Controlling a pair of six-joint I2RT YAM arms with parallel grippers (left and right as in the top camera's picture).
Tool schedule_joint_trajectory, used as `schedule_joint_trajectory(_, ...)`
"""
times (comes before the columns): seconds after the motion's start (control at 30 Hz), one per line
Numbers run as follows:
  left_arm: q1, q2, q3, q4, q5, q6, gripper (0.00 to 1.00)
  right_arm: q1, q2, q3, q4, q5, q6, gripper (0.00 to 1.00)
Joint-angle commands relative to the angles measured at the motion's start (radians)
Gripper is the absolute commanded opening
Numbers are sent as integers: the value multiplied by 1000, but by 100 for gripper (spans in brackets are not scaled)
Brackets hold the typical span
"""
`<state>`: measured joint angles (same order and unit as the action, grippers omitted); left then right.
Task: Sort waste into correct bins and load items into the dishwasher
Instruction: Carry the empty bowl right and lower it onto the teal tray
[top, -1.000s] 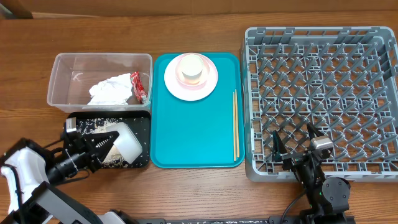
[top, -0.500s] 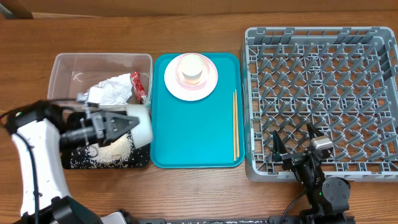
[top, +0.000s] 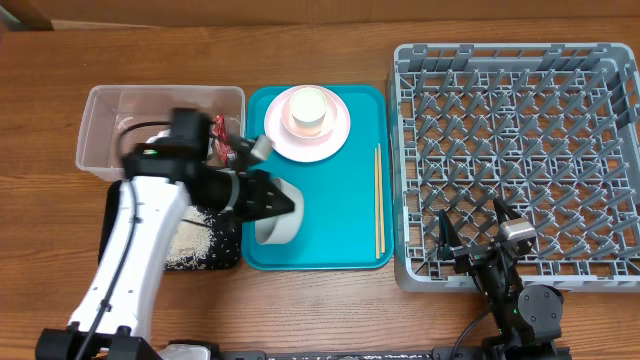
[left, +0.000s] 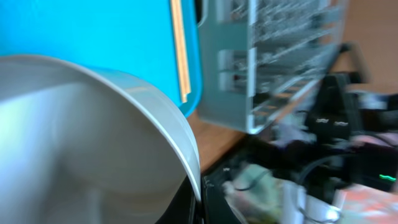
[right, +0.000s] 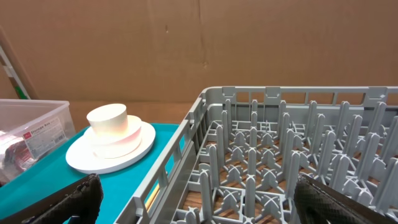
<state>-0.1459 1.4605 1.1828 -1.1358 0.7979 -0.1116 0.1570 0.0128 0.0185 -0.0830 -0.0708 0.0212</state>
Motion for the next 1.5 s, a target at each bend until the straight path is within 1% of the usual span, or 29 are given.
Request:
schedule_joint_trajectory(0.0,-122,-17,20,39,-284,-202,4,-2,-10,-11,5,1,-7,100)
schedule_joint_trajectory(0.1,-222,-16,19,64,-497,-285,4,-2,-10,-11,5,1,-7,100)
schedule_joint_trajectory(0.17,-275,-14,19,72,-606,-333,4,-2,-10,-11,5,1,-7,100)
schedule_joint_trajectory(0.23,-328,-13,19,80,-683,-359,4,-2,-10,-11,5,1,-7,100)
schedule_joint_trajectory(0.3,-372,-11,19,91,-721,-361,4,-2,-10,-11,5,1,-7,100)
schedule_joint_trajectory(0.43,-428,-5,17,114,-764,-362,4,-2,-10,-11,5,1,-7,100)
schedule_joint_trajectory(0.57,-453,17,17,127,-782,-369,4,-2,-10,-11,5,1,-7,100)
schedule_joint_trajectory(1.07,-457,198,17,142,-782,-368,4,-2,-10,-11,5,1,-7,100)
schedule_joint_trajectory(1.47,-457,208,17,143,-834,-368,4,-2,-10,-11,5,1,-7,100)
